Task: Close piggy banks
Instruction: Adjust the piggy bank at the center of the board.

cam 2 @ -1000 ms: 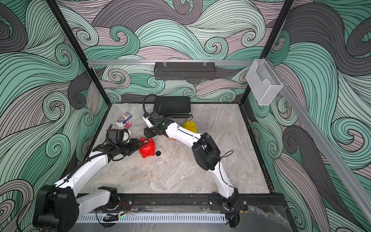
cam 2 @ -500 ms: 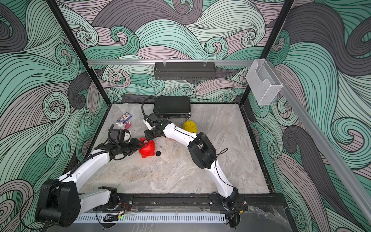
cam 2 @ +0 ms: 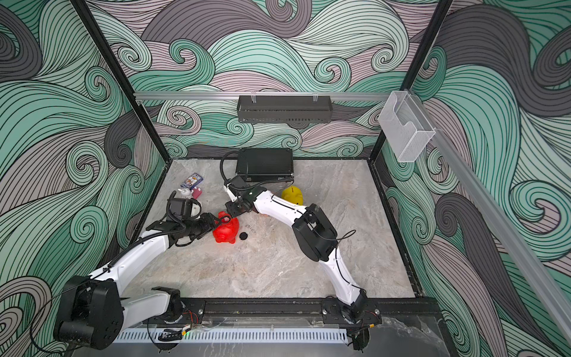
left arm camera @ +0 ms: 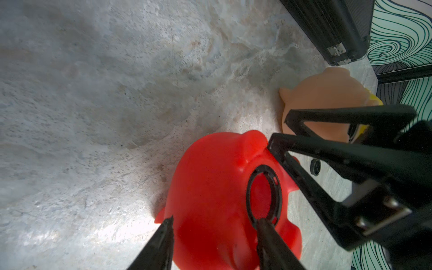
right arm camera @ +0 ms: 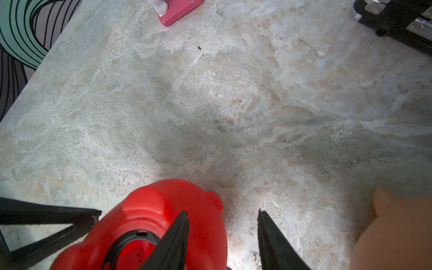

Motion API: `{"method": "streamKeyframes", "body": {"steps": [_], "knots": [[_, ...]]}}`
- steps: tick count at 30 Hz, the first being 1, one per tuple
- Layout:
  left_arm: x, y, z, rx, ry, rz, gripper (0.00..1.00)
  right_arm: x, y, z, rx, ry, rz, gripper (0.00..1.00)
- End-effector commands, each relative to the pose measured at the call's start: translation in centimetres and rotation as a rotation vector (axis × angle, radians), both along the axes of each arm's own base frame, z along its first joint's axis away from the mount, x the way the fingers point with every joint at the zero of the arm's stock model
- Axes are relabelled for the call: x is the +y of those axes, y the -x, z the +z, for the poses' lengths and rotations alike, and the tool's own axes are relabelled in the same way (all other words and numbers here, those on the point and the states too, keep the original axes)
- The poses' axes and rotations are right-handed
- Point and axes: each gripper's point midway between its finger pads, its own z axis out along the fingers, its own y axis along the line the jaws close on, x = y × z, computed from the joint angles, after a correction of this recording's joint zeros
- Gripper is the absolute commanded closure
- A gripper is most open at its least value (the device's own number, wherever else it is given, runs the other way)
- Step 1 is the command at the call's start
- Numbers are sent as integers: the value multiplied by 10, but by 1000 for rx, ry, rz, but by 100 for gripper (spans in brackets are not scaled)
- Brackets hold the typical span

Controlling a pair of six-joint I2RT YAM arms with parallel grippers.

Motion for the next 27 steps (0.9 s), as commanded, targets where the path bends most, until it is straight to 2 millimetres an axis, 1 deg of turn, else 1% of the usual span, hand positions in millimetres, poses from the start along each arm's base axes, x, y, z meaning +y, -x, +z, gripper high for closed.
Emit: {"method": "streamKeyframes", "body": {"steps": [1, 11, 14, 17, 19, 22, 24, 27], "knots": [[10, 3, -6, 27, -56, 31, 46, -11, 10, 9, 3, 25, 5, 50], [24, 5, -1, 27, -106, 94, 45, -21, 22, 10, 20, 33, 3, 50], [25, 5, 3, 11, -109, 102, 44, -23, 24, 14, 13, 28, 5, 50], [26, 7, 10, -9, -104, 110, 42, -22, 22, 23, -7, 16, 7, 50], [24, 9, 17, -32, -93, 99, 41, -20, 21, 31, -26, -2, 13, 50], [14, 14, 27, -79, -43, 48, 41, -12, 16, 44, -49, -40, 23, 49], [6, 18, 30, -95, 5, 21, 40, -3, 16, 48, -42, -66, 44, 49], [-2, 27, 31, -110, 46, -14, 35, 9, 15, 50, -26, -98, 63, 48]]}}
